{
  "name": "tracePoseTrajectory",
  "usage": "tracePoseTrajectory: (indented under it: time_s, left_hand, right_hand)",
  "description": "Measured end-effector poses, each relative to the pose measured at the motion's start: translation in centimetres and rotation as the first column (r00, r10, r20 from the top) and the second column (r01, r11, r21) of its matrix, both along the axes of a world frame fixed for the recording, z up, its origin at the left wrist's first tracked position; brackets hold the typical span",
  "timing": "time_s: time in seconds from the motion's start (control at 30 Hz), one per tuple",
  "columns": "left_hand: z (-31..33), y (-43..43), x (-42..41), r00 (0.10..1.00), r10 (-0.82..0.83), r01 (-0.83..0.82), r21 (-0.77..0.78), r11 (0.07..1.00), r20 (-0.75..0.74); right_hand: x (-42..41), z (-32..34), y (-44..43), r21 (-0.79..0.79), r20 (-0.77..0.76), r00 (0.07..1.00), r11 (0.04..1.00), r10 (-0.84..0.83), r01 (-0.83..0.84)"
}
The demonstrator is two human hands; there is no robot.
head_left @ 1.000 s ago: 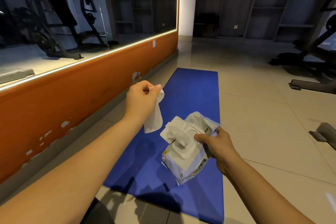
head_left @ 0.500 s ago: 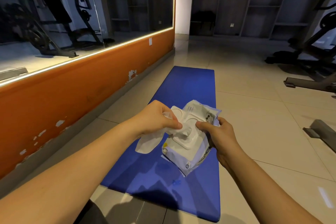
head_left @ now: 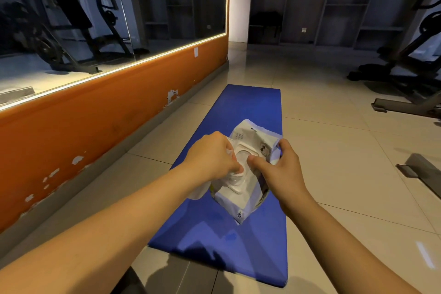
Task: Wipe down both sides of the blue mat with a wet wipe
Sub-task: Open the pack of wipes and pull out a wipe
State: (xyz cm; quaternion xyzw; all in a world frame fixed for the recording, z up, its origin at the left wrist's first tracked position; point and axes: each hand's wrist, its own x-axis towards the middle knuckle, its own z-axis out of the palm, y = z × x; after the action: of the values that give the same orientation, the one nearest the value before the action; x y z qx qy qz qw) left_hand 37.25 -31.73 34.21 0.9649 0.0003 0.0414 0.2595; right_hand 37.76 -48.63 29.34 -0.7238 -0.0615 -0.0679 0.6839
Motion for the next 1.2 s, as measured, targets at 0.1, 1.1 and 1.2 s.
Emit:
tracePoseTrajectory:
  time_s: [0.1,1.1,1.2]
  left_hand:
    - [0.1,-0.1,-0.1,1.000,-0.027,0.028,-0.023,0.999,0.014]
    - [0.3,0.2,0.5,0.992,0.029,-0.026,-0.029,0.999,0.123]
    - [1.3,1.5,0.5,0.992,-0.017,-0.032,-0.370,0.929,-0.128]
  right_hand:
    - [0.2,0.2,-0.1,0.005,0.053,0.998,0.999,-0.035,0.035]
    - [0.4,-0.2,0.0,0.215,-0.005,1.000,0.977,0.009,-0.008]
    - [1.1,0.0,-0.7,0.207,-0.034,0.999,0.978,-0.005,0.012]
